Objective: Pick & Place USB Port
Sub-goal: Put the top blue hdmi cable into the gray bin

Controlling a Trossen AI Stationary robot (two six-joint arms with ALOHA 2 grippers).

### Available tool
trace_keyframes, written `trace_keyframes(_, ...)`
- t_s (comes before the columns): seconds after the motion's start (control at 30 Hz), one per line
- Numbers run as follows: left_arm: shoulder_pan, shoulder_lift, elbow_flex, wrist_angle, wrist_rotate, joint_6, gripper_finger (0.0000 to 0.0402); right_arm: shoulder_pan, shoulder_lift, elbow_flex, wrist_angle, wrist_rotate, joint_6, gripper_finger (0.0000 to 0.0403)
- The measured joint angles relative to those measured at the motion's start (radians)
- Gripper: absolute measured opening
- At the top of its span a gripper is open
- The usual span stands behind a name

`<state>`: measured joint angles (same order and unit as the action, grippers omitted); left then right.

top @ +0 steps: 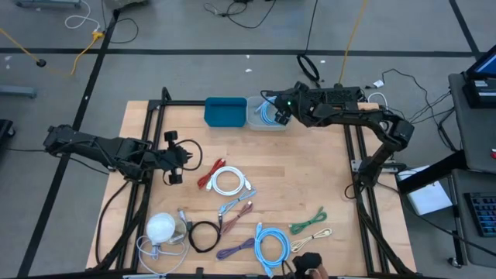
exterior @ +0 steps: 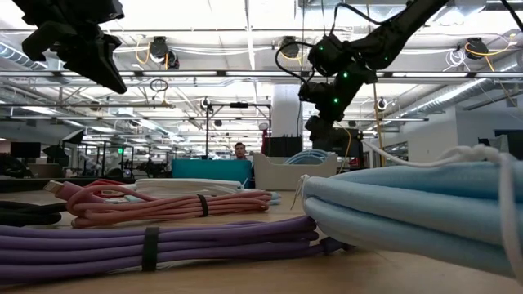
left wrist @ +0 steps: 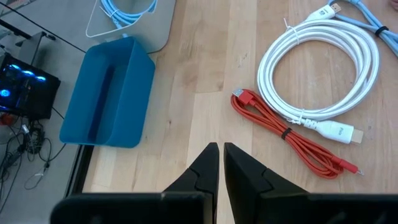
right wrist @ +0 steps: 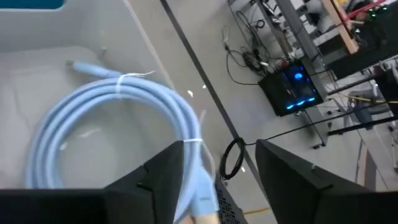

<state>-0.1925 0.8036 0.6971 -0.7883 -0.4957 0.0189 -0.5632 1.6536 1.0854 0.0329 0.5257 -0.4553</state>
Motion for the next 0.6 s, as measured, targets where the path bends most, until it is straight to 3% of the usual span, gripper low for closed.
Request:
trace_keyframes(0.37,0.0,0.0,0.0,0.0,0.012,0.002,0.003,-0.06,-0.001,0.0,0.042,-0.008,0.061,0.0205)
trace_keyframes(0.6,0.0,0.0,0.0,0.0,0.013,0.002,0.003,-0.119,-0.001,0.0,-0.038,-0.152,0.18,0.0218)
